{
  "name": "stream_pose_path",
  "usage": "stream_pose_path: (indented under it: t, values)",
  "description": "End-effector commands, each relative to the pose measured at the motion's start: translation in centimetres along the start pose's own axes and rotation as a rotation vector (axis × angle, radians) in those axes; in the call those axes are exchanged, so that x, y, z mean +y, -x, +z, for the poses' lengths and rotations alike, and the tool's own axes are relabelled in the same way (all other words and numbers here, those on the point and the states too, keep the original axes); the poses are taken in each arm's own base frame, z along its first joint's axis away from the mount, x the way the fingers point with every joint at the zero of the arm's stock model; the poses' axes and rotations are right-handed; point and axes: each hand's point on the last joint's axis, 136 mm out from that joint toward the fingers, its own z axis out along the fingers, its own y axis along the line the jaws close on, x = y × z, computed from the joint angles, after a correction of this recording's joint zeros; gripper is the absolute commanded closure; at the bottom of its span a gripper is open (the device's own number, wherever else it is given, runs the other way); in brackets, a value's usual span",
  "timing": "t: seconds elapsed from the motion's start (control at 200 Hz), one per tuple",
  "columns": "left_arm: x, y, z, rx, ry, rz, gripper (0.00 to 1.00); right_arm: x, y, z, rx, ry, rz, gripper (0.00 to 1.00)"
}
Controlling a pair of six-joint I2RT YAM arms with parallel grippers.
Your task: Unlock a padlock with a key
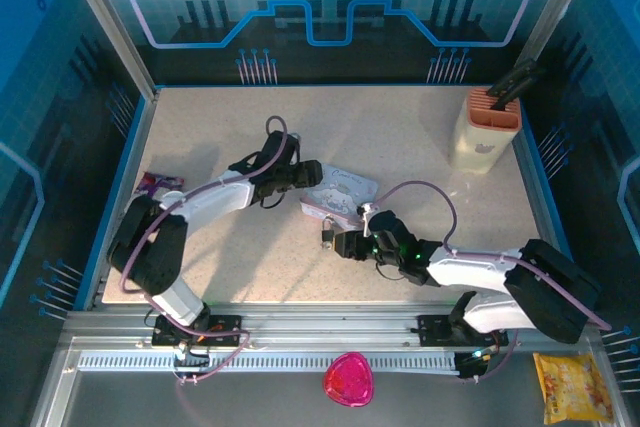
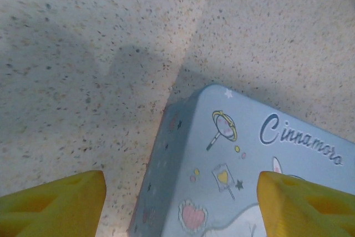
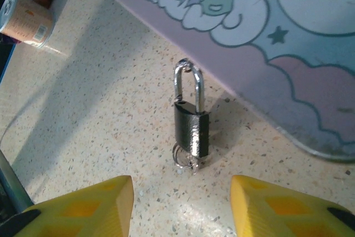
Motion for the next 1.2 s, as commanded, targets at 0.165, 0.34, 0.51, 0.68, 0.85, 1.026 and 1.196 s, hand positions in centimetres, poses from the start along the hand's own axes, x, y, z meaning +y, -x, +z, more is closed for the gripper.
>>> stream_pose_path:
  t: [0.165, 0.34, 0.51, 0.68, 0.85, 1.026, 1.196]
  values:
    - [-0.1, -2.3, 2.9, 0.098, -0.031, 0.009, 0.28, -1.1, 3.0, 1.2, -0.022, 0.032, 0.040, 0.49]
    - [0.9, -4.2, 2.9, 0.122, -0.016, -0.005, 0.30, -2.6, 4.4, 1.9, -0.012, 0.053, 0.045, 0.50]
    - [2.6, -6.3, 2.2, 0.104, 0.032, -0.062, 0.33, -3.5, 5.7, 2.3, -0.029, 0.089, 0.040, 0.51]
    - [3.4, -7.6, 1.5, 0.054, 0.070, -0.132, 0.34, -2.6, 5.4, 2.9, -0.045, 0.165, 0.037, 0.53]
    - [3.7, -8.3, 1.2, 0.035, 0.076, -0.163, 0.34, -2.3, 4.5, 4.0, -0.061, 0.185, 0.050, 0.53]
    - [3.9, -8.2, 1.0, 0.029, 0.089, -0.161, 0.35, -2.2, 3.6, 5.1, -0.064, 0.193, 0.065, 0.56]
    - [4.0, -8.0, 0.7, 0.022, 0.093, -0.161, 0.34, -2.3, 2.6, 5.5, -0.051, 0.153, 0.046, 0.57]
